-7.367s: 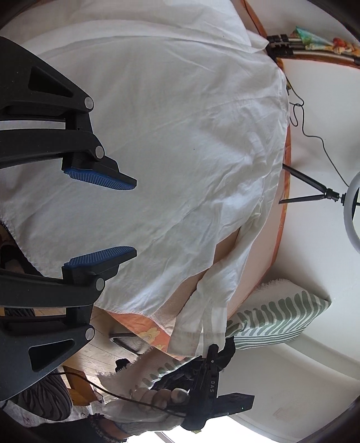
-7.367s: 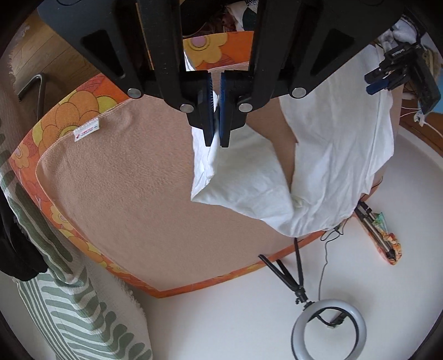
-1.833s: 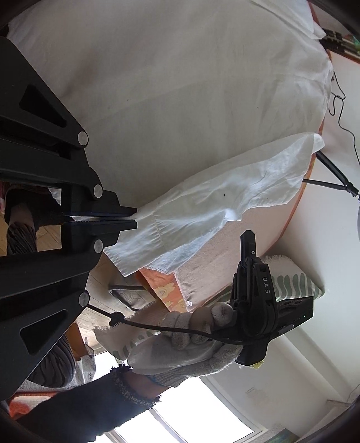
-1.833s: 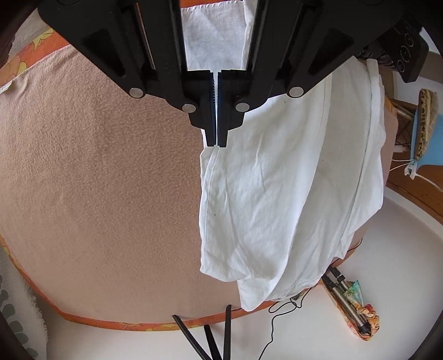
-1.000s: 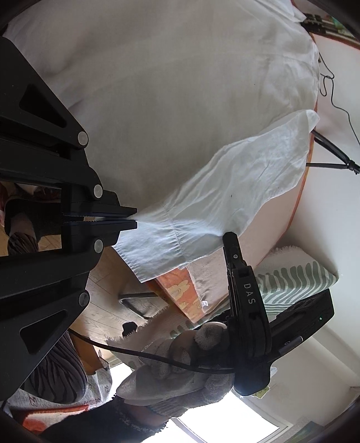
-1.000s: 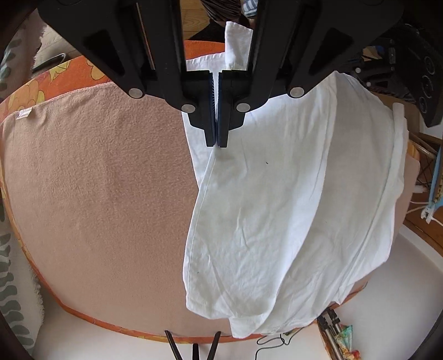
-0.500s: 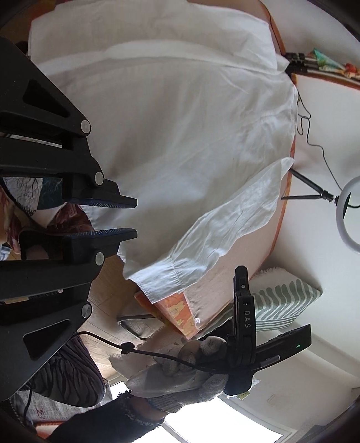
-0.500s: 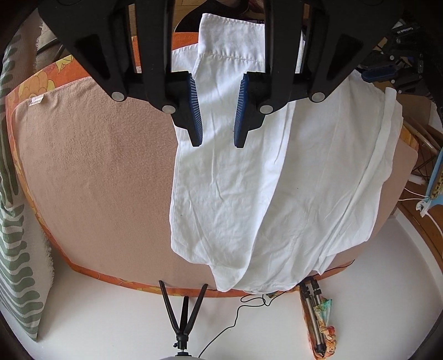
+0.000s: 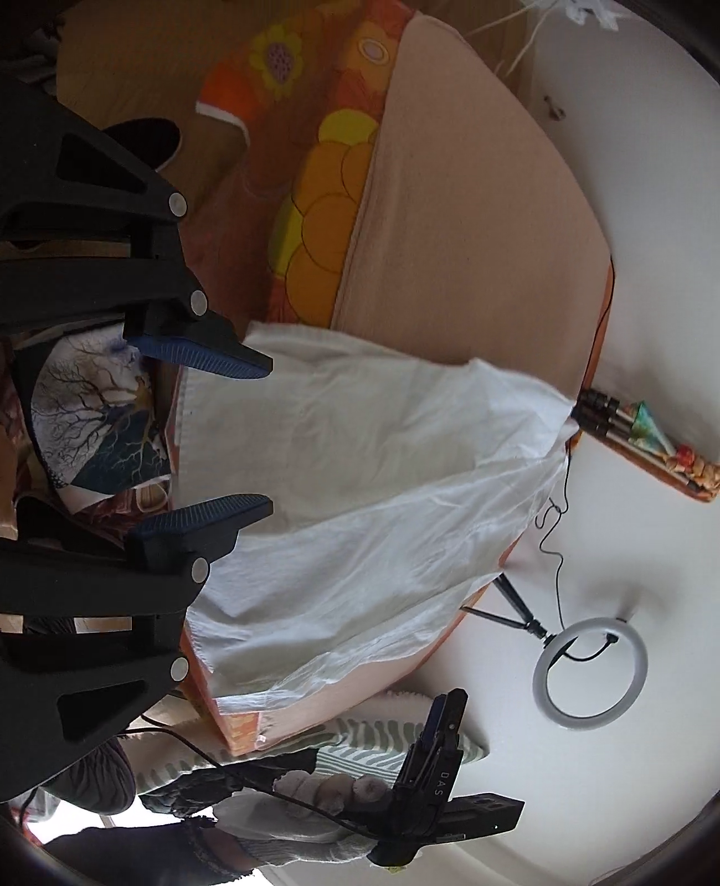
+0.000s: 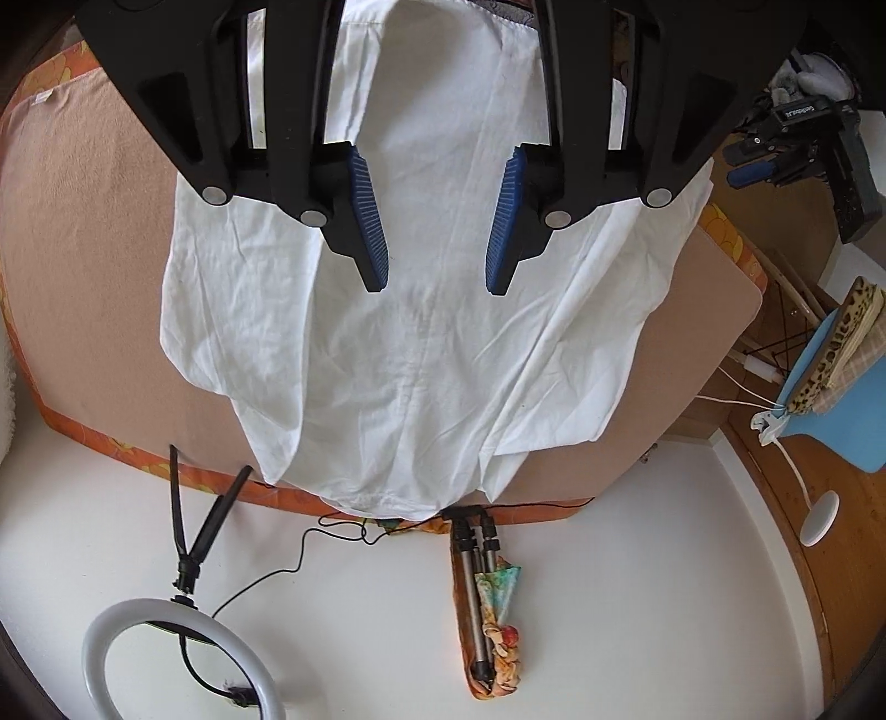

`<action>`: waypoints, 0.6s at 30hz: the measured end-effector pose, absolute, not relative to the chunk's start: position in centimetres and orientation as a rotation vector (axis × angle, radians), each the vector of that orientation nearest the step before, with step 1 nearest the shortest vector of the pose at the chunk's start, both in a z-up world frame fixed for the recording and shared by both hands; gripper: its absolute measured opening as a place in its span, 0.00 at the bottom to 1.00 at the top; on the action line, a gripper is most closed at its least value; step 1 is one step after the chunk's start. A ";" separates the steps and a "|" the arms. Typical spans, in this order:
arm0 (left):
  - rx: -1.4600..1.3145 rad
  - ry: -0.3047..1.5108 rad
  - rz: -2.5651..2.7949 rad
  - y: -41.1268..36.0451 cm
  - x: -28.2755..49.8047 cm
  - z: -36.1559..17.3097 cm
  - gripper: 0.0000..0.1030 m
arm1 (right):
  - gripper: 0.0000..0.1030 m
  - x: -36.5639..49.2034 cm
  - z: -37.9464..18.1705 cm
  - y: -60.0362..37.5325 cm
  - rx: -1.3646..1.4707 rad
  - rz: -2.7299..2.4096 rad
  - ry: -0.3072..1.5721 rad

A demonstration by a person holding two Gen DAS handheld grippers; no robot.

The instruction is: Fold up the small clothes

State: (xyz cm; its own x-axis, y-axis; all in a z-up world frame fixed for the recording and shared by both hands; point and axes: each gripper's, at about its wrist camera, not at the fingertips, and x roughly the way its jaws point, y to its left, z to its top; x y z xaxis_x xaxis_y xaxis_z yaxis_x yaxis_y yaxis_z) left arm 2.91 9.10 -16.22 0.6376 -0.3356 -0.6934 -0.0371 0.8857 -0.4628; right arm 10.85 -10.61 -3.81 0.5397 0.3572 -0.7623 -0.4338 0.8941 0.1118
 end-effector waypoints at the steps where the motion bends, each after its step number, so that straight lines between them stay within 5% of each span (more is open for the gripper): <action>1: -0.481 0.870 -0.163 9.7 2.8 -16.6 0.41 | 0.38 11.1 -3.8 -9.7 -0.089 0.487 0.884; 7: -0.549 0.930 -0.135 11.3 3.3 -19.1 0.41 | 0.39 12.9 -3.9 -4.0 -0.087 0.575 0.899; 10: -0.592 0.940 -0.156 11.6 3.6 -19.9 0.41 | 0.60 14.5 -4.3 -0.9 -0.093 0.618 0.941; 18: -0.615 0.929 -0.241 11.2 4.4 -20.6 0.30 | 0.65 20.6 -6.9 8.4 -0.070 0.586 1.088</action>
